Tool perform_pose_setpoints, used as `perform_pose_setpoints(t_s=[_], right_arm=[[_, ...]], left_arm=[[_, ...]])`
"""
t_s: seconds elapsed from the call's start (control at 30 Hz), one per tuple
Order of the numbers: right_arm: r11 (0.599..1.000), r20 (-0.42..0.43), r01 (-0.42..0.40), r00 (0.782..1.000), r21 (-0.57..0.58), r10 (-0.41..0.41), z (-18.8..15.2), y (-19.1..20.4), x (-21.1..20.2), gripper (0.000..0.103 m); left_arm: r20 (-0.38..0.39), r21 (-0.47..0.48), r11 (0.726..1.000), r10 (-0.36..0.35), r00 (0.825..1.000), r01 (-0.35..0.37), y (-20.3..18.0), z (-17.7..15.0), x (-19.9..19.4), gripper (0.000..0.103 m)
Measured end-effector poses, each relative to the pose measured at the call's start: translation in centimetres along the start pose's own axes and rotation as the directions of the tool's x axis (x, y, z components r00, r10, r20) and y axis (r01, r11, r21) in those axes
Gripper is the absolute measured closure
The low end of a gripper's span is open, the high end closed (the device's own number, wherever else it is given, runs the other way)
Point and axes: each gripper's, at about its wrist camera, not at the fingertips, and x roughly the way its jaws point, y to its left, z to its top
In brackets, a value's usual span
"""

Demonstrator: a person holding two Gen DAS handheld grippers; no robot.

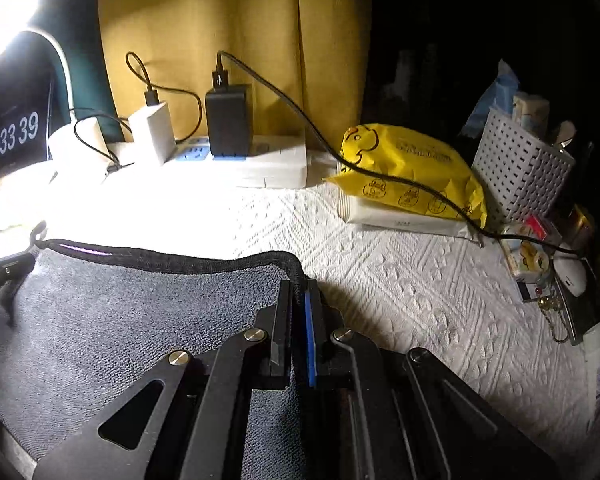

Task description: Fold towel

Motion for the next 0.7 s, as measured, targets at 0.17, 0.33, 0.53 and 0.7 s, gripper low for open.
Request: perform_pose_setpoints(t_s=[0.17, 0.33, 0.53, 0.7], right_arm=[[1.000, -0.015, 0.001, 1.000, 0.004, -0.001, 0.0, 0.0, 0.3, 0.094], [1.000, -0.018, 0.016, 1.000, 0.019, -0.015, 0.1, -0.2, 0.2, 0.062], [0.999, -0.019, 0.046, 0.999, 0.022, -0.046, 0.1, -0.5, -0.9, 0.056], [0.998, -0.009, 0.051, 0.999, 0.023, -0.050, 0.0, -0.6, -2.9, 0.055]], left_arm=[[0.014, 0.020, 0.999, 0.035, 0.999, -0.035, -0.1, -0.2, -0.8, 0.080], [0.041, 0.003, 1.000, 0.021, 0.999, -0.021, 0.5, -0.5, -2.2, 0.039], [0.062, 0.001, 1.000, 0.018, 0.998, -0.018, 0.7, -1.2, -3.9, 0.038], [0.083, 0.004, 1.000, 0.007, 0.997, -0.008, 0.5, -2.2, -5.4, 0.028]])
